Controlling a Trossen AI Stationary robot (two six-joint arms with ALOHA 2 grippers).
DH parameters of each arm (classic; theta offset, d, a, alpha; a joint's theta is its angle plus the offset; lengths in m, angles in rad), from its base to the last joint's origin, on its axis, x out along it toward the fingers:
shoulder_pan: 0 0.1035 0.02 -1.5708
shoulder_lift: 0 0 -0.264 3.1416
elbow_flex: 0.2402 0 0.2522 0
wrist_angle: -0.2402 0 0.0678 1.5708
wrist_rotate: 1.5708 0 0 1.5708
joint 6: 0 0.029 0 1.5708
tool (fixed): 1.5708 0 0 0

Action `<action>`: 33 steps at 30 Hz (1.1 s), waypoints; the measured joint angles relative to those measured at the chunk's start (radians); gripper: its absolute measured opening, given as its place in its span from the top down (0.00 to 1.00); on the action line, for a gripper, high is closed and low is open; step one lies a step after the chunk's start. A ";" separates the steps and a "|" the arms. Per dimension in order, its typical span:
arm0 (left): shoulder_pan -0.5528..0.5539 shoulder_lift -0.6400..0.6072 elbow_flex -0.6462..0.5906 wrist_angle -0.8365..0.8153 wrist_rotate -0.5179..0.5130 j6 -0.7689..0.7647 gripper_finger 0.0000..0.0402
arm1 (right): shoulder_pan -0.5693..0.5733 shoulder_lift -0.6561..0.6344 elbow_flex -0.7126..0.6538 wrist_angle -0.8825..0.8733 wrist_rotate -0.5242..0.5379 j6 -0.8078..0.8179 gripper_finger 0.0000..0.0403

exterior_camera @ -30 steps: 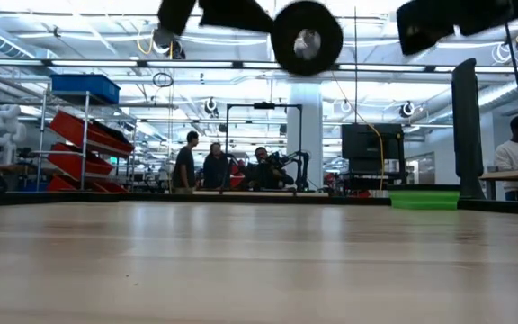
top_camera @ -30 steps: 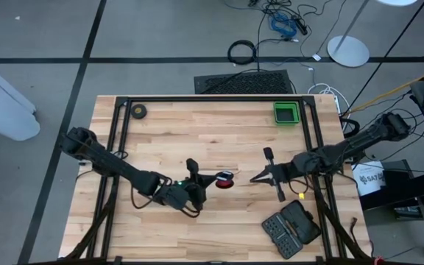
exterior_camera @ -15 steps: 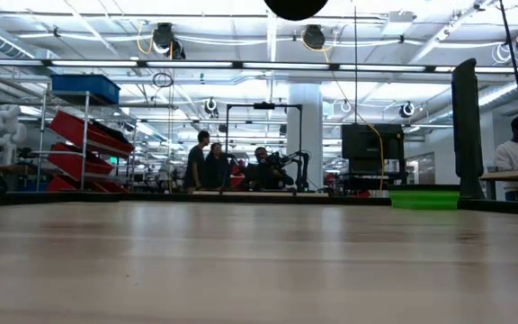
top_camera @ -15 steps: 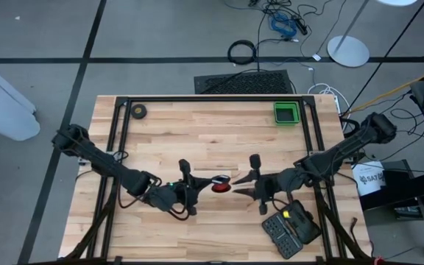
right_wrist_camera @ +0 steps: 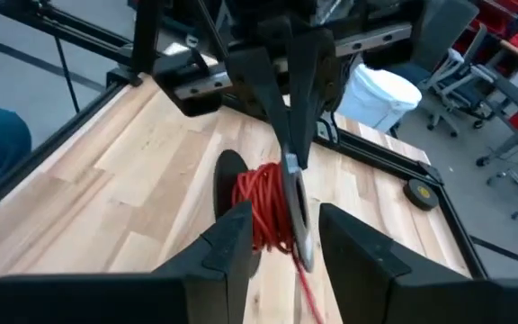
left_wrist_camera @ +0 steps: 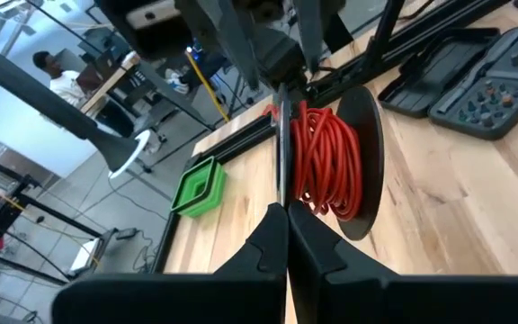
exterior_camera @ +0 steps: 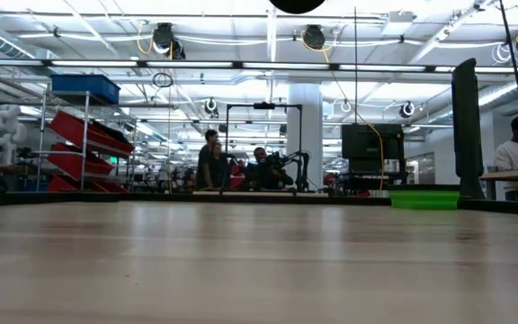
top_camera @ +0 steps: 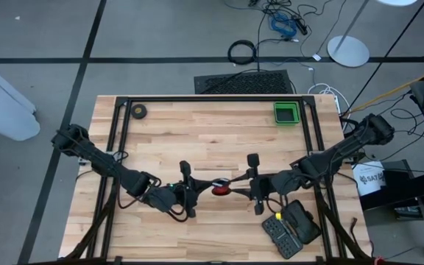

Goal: Coil cords
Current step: Uncoil the red wire on the black spool

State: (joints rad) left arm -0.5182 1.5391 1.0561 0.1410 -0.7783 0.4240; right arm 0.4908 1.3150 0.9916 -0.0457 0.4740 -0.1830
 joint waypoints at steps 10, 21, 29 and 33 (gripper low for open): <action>-0.007 0.000 0.000 0.003 0.011 0.000 1.00 | 0.006 -0.023 0.000 -0.007 0.004 -0.011 0.71; -0.041 -0.052 0.000 0.002 0.012 0.000 1.00 | 0.035 -0.056 0.000 -0.168 0.003 0.065 0.71; -0.054 -0.062 0.000 -0.001 0.009 0.004 1.00 | 0.033 -0.055 0.000 -0.149 0.045 0.063 0.73; -0.054 -0.063 0.000 -0.005 0.000 0.006 1.00 | 0.038 -0.055 0.000 -0.148 0.045 0.060 0.77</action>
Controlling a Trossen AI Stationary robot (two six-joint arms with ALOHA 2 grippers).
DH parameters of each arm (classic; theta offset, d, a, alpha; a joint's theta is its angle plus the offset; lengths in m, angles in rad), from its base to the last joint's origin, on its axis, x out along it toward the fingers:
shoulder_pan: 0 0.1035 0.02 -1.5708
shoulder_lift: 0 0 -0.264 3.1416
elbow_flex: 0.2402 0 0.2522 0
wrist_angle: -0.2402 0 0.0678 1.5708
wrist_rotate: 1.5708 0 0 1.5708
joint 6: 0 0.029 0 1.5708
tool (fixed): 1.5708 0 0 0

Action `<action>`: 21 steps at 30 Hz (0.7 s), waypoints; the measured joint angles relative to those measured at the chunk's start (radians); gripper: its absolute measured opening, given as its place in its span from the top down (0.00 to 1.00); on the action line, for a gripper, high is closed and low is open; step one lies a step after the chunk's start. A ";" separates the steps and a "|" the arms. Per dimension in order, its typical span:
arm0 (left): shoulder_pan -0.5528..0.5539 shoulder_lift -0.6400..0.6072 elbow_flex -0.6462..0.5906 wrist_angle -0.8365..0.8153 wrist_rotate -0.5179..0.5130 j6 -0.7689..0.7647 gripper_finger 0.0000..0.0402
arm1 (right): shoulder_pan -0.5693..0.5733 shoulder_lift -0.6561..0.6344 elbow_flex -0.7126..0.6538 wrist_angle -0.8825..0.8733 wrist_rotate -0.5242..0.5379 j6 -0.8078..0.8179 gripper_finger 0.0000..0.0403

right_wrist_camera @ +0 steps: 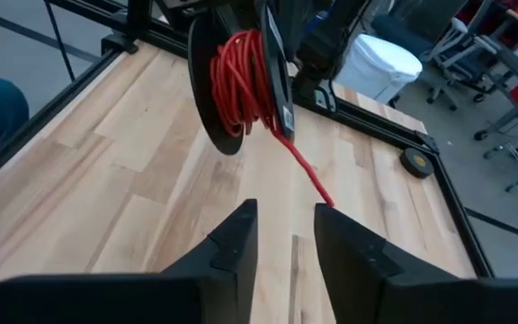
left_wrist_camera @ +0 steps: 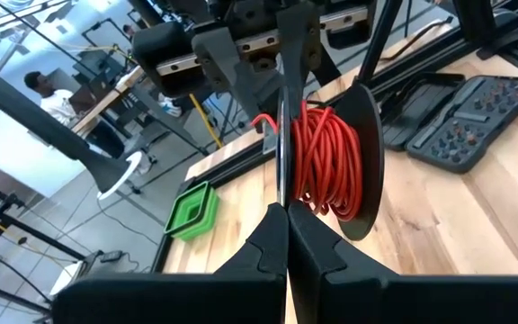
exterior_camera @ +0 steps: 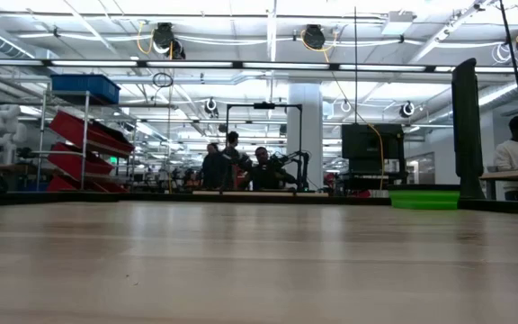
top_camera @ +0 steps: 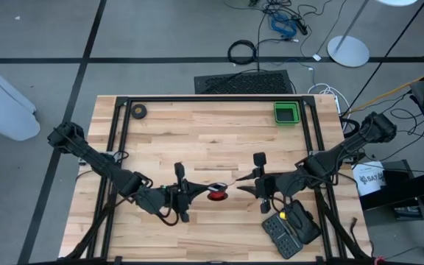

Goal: Coil cords
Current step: Uncoil the red wire on the black spool

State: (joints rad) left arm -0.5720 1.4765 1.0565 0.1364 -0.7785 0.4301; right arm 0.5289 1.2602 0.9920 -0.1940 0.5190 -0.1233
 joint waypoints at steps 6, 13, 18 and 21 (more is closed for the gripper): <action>0.000 0.000 0.000 -0.020 -0.016 0.001 1.00 | 0.033 -0.003 0.000 0.017 0.000 -0.065 0.79; 0.000 0.000 0.000 -0.019 -0.018 -0.004 1.00 | 0.036 -0.003 0.000 0.056 0.039 -0.105 0.76; 0.000 0.000 0.000 -0.019 -0.016 -0.004 1.00 | 0.036 0.019 0.000 0.055 0.065 -0.120 0.74; 0.000 0.000 0.000 -0.019 -0.016 -0.004 1.00 | 0.029 0.036 0.000 0.055 0.072 -0.129 0.74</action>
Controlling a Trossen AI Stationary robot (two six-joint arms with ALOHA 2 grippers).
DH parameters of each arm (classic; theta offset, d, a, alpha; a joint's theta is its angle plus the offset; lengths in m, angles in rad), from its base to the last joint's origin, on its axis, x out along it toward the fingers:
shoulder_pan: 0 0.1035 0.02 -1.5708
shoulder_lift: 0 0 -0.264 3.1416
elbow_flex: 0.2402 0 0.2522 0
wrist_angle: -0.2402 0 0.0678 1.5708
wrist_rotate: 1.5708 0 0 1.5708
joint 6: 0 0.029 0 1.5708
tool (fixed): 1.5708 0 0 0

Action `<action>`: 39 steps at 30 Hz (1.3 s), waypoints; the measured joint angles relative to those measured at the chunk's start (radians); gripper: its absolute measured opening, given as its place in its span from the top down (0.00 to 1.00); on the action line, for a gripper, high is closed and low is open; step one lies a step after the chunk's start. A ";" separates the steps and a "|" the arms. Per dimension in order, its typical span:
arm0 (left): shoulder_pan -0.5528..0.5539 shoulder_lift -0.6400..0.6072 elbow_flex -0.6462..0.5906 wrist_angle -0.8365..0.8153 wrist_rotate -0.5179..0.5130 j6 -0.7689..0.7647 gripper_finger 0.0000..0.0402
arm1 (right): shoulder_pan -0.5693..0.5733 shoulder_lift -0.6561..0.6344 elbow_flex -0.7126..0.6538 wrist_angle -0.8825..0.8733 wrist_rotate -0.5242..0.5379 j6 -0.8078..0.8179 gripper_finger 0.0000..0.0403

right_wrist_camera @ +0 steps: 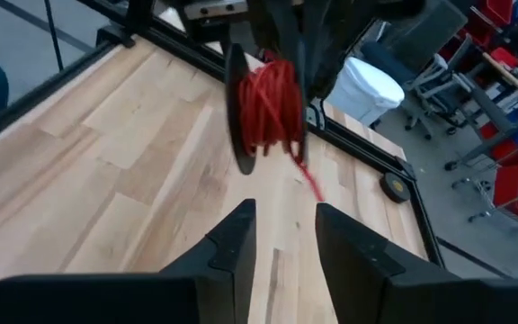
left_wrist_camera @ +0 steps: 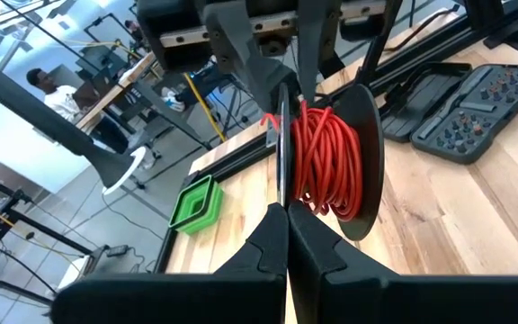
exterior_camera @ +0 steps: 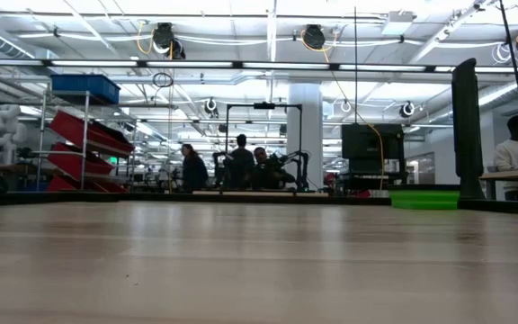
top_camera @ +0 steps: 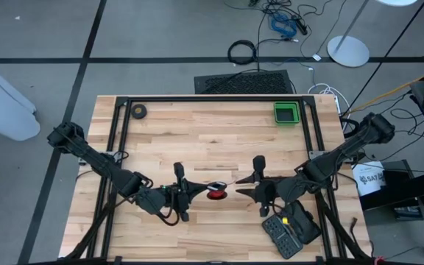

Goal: Coil cords
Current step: Uncoil the red wire on the black spool

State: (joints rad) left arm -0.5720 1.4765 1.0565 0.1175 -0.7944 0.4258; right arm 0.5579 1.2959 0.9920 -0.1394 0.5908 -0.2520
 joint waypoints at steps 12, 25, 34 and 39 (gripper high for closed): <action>0.000 0.000 0.000 0.000 0.005 0.000 1.00 | -0.007 0.013 0.000 0.047 0.021 -0.043 0.79; -0.005 0.000 0.000 0.001 0.007 0.000 1.00 | 0.053 0.013 0.000 0.057 0.145 -0.119 0.79; -0.005 0.000 0.000 0.002 0.007 -0.001 1.00 | 0.037 0.014 0.000 0.054 0.142 -0.103 0.79; -0.005 0.000 0.000 0.005 0.016 -0.001 1.00 | 0.025 0.034 0.000 0.054 0.137 -0.101 0.79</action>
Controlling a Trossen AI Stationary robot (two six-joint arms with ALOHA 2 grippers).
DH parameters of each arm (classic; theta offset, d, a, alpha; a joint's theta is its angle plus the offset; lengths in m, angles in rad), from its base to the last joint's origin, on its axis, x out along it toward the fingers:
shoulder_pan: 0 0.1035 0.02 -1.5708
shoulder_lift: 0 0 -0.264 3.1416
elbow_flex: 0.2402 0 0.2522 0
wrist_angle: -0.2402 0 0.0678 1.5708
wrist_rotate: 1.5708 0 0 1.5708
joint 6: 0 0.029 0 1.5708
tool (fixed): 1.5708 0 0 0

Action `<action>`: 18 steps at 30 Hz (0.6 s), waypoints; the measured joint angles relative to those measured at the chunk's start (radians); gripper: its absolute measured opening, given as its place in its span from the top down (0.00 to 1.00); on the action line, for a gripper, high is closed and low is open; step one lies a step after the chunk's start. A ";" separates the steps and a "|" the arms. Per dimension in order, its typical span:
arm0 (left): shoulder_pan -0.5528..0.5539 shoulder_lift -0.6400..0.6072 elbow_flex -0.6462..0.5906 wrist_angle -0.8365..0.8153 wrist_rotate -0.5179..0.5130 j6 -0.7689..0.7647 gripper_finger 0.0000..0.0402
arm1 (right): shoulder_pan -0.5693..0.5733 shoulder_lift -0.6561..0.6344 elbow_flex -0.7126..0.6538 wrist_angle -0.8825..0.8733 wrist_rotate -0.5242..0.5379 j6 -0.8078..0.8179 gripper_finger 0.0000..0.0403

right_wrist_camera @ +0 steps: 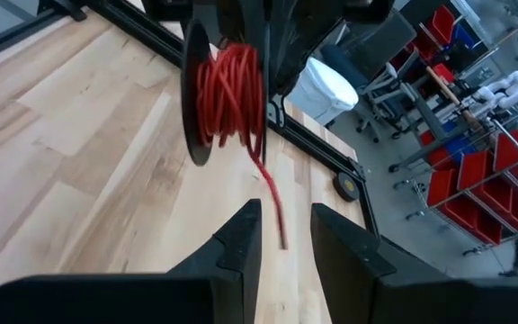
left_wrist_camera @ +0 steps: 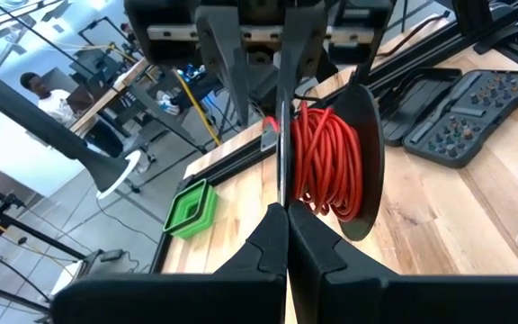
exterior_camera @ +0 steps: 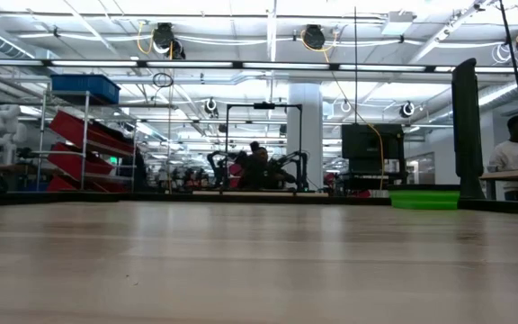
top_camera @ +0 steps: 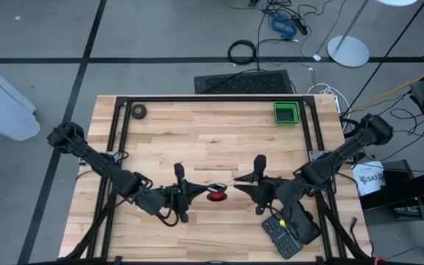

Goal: Coil cords
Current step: Uncoil the red wire on the black spool

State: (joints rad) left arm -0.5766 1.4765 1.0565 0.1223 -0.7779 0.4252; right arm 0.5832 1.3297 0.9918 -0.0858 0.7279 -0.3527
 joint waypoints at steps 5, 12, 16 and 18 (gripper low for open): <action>0.000 0.000 0.000 0.000 0.001 0.000 1.00 | -0.007 0.034 0.000 0.004 -0.002 -0.004 0.79; 0.000 0.000 0.000 0.000 0.002 0.000 1.00 | -0.013 0.044 0.000 0.008 -0.001 0.003 0.79; 0.000 0.000 0.000 0.000 0.002 0.000 1.00 | -0.013 0.044 0.000 0.008 -0.001 0.006 0.83; 0.000 0.000 0.000 0.000 0.002 0.000 1.00 | -0.016 0.044 0.000 0.008 -0.001 0.020 0.87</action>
State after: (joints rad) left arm -0.5766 1.4765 1.0565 0.1223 -0.7757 0.4248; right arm 0.5675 1.3735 0.9916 -0.0780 0.7269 -0.3323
